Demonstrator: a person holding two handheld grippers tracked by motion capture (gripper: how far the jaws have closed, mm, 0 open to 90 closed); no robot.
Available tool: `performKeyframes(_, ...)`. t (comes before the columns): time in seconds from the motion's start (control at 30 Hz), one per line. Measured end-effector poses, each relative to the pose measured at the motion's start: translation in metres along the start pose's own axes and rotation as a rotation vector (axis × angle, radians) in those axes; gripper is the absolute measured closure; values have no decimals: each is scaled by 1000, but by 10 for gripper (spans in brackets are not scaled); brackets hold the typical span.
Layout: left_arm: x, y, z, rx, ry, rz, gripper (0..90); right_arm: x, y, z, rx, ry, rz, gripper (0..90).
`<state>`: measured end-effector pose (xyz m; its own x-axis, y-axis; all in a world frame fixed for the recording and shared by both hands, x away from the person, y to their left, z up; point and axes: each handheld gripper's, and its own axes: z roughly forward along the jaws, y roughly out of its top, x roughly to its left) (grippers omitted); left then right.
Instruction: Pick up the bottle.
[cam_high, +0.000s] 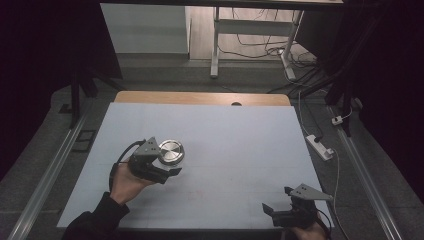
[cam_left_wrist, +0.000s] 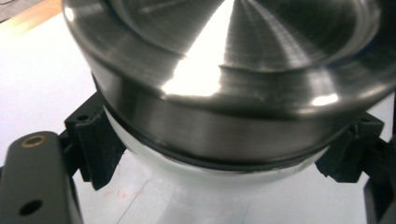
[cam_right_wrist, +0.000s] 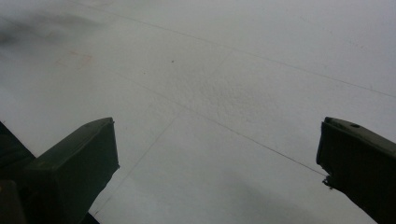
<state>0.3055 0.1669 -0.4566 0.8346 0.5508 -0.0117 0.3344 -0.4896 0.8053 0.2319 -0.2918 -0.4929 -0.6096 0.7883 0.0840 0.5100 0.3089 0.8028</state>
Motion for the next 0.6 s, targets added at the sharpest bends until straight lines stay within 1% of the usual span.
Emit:
performKeyframes(0.13, -4, 8, 7, 5, -14, 19, 155, 0, 0, 0, 0, 0, 0, 0)
performKeyframes(0.2, -7, 11, 12, 3, -33, 24, 155, 0, 0, 0, 0, -1, 0, 0)
performKeyframes(0.23, -7, 11, 12, 3, -33, 24, 155, 0, 0, 0, 0, -1, -1, 0)
performKeyframes(0.33, -10, 13, 17, 3, -53, 27, 155, 0, 0, 0, 1, 0, 0, 0)
performKeyframes(0.4, -14, 14, 20, 6, -62, 35, 155, 0, 0, 0, 0, -1, -2, 0)
performKeyframes(0.6, -20, 15, 25, 2, -82, 35, 155, 1, 0, 0, 3, -3, -11, 0)
